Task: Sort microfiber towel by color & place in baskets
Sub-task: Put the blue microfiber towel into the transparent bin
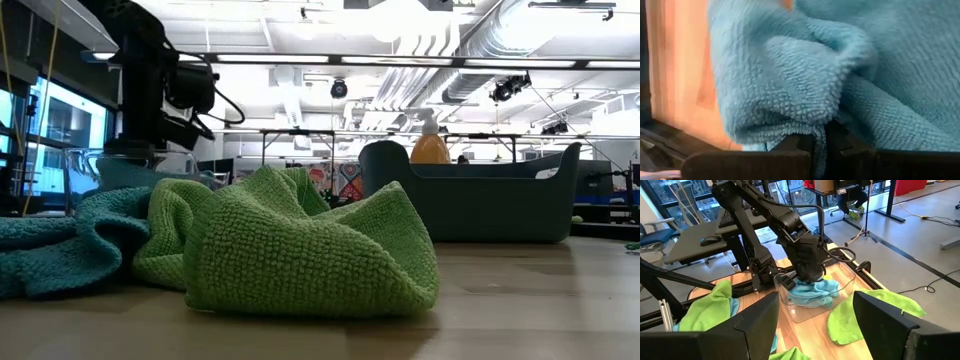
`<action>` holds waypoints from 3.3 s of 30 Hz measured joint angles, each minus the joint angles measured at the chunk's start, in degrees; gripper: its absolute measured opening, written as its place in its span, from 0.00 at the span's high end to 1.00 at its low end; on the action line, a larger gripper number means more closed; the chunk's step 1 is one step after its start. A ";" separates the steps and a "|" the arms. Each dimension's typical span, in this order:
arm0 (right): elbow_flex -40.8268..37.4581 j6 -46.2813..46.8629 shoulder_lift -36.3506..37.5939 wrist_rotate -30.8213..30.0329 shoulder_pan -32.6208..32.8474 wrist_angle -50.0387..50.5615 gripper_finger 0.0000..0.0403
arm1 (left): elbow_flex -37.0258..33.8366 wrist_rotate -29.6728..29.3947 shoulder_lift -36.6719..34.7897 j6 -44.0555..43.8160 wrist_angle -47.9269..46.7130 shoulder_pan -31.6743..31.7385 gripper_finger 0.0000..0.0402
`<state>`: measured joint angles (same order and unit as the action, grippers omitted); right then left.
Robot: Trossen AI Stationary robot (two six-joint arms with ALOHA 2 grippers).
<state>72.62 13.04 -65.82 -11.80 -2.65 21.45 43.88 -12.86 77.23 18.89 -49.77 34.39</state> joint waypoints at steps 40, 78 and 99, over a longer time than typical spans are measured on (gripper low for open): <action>0.00 0.44 0.00 0.22 0.00 -2.49 0.37 | 1.18 9.46 9.44 5.84 7.76 0.09 0.59; 0.00 -0.89 0.00 0.19 0.00 -2.49 0.37 | 16.58 5.02 -2.67 1.72 -7.37 0.46 0.34; 0.00 -4.56 0.00 3.14 0.00 -2.20 0.37 | 23.26 20.90 -23.35 -28.92 10.60 -15.23 0.34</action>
<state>72.62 8.48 -65.82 -8.66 -2.66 19.25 67.13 8.04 53.88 -10.03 -39.18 19.16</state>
